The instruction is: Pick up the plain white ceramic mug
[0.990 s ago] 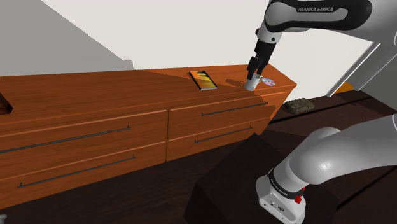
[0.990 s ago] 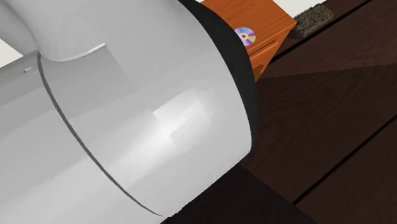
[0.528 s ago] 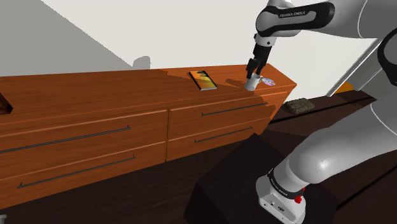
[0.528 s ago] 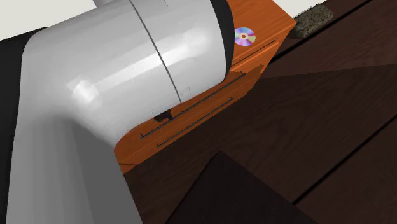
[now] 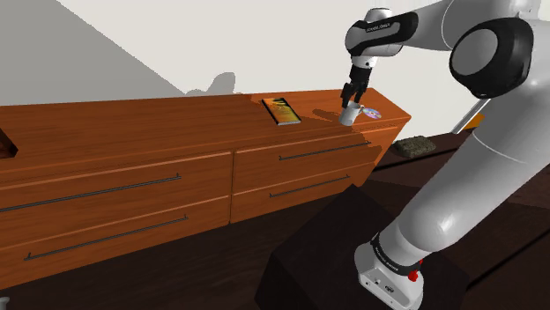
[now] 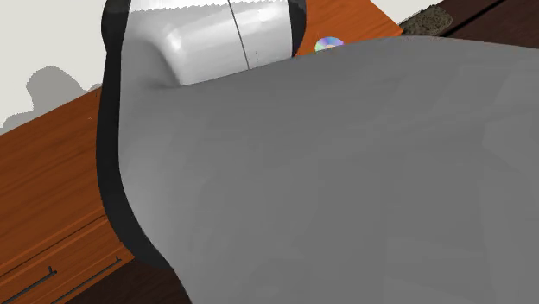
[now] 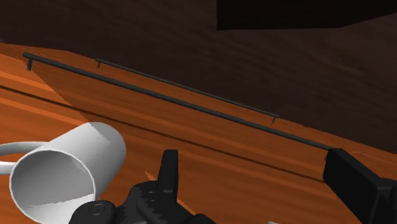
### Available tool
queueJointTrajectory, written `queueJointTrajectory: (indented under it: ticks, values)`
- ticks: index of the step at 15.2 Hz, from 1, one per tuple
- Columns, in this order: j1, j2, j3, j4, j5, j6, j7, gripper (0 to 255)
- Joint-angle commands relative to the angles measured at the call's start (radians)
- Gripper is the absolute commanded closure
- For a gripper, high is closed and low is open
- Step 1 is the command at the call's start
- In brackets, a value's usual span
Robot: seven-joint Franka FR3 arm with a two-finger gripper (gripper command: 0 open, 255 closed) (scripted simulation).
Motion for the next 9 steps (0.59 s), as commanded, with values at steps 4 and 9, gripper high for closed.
queueJointTrajectory:
  ticks: [4, 9]
  values:
    - [-0.062, 0.204, -0.021, 0.174, 0.070, 0.006, -0.078, 0]
    - [-0.147, 0.409, -0.020, 0.390, 0.134, -0.025, -0.136, 0]
